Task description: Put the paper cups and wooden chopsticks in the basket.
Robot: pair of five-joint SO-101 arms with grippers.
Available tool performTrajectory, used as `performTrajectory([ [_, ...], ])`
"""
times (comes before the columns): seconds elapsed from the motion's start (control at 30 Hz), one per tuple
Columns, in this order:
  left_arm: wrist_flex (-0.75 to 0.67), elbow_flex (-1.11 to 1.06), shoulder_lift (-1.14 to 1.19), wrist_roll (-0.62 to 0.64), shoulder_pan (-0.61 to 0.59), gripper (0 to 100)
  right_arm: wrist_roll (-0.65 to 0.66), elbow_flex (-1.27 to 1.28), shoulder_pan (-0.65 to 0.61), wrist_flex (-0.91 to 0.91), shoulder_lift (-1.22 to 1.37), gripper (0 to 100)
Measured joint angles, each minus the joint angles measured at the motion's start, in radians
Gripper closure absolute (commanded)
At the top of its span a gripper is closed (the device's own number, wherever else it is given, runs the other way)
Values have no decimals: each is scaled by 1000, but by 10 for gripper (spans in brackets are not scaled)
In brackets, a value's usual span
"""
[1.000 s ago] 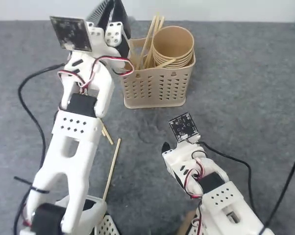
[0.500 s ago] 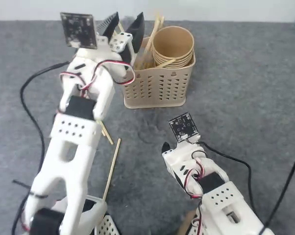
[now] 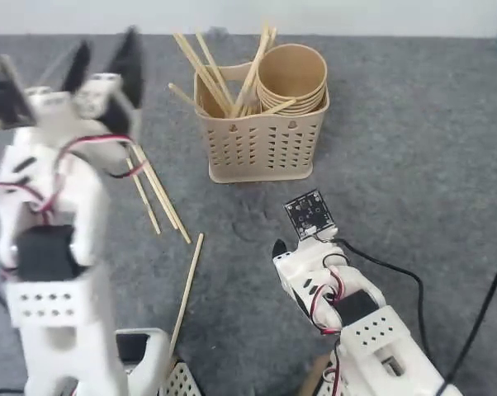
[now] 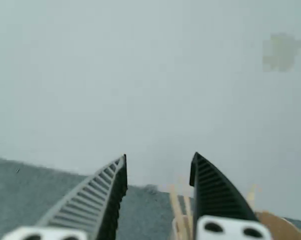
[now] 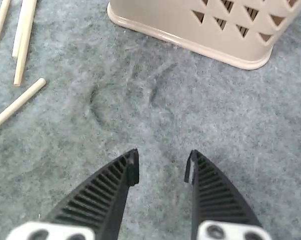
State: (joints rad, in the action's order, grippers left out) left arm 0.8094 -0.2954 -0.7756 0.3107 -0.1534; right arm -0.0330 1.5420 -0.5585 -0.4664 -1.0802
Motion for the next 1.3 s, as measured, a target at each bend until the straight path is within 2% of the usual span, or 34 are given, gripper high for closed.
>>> performTrajectory([
  [0.2, 101, 3, 186, 60, -132, 822, 0, 0, 0, 0, 0, 829],
  [0.4, 103, 3, 486, 63, -169, 991, 0, 0, 0, 0, 0, 829],
  [0.7, 103, 97, 862, 69, -169, 887, 0, 0, 0, 0, 0, 829],
  [1.3, 103, 384, 1372, 69, -206, 889, 0, 0, 0, 0, 0, 829],
])
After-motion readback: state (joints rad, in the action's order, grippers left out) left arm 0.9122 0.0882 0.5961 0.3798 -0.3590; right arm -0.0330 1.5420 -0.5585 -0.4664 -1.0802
